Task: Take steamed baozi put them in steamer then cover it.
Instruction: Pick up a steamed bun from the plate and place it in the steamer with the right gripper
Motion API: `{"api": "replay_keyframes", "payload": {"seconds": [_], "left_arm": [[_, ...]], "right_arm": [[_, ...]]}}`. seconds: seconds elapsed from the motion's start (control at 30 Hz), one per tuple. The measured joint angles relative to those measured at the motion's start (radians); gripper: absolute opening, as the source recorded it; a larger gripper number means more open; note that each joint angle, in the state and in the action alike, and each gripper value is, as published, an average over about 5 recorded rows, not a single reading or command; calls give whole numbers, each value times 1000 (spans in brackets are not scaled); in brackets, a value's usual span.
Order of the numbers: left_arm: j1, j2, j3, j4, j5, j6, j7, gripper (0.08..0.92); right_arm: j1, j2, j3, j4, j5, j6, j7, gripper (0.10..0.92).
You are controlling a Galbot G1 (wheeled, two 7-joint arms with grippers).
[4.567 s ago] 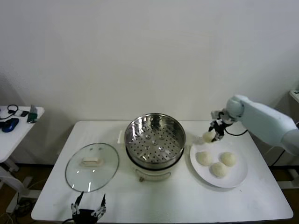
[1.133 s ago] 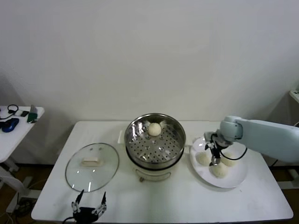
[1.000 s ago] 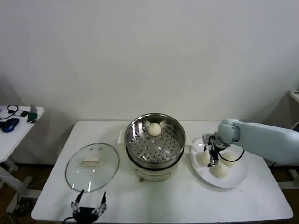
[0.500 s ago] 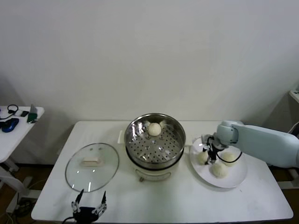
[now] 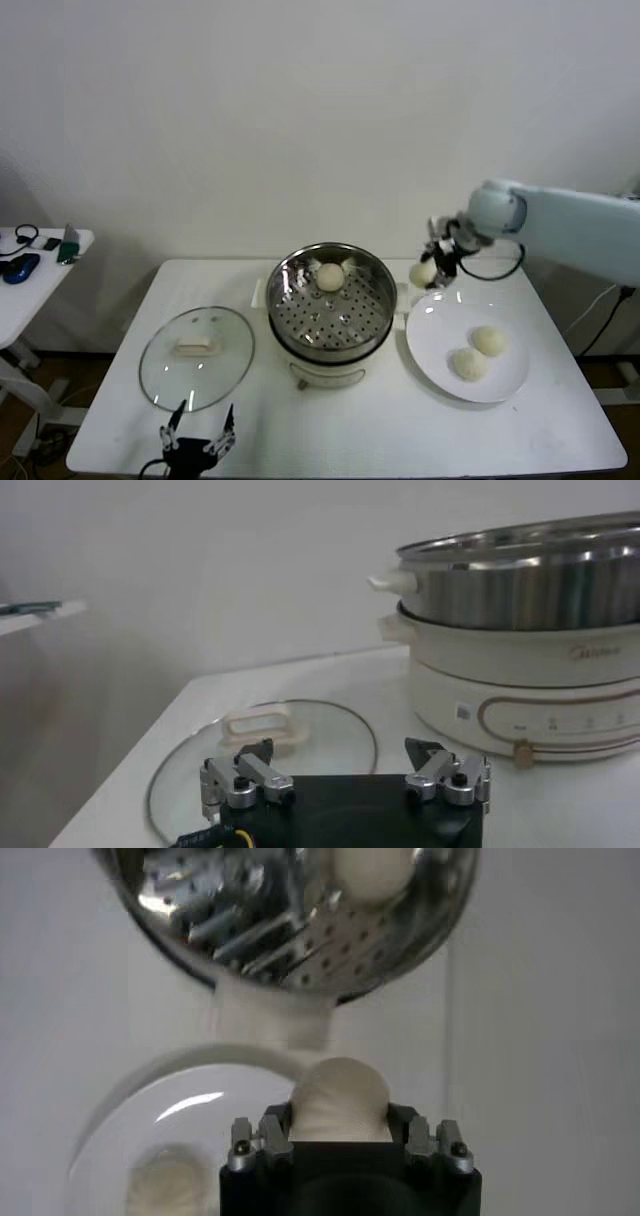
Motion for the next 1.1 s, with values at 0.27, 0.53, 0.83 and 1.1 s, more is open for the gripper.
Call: {"api": "replay_keyframes", "payload": {"seconds": [0.27, 0.53, 0.83, 1.1], "left_arm": [[3, 7, -4, -11, -5, 0, 1, 823], [8, 8, -15, -20, -13, 2, 1, 823], [6, 8, -16, -19, -14, 3, 1, 823], [4, 7, -11, -20, -13, 6, 0, 823]], "right_arm": [[64, 114, 38, 111, 127, -100, 86, 636], [-51, 229, 62, 132, 134, -193, 194, 636], [-217, 326, 87, 81, 90, -253, 294, 636], [-314, 370, 112, 28, 49, -275, 354, 651]]}}
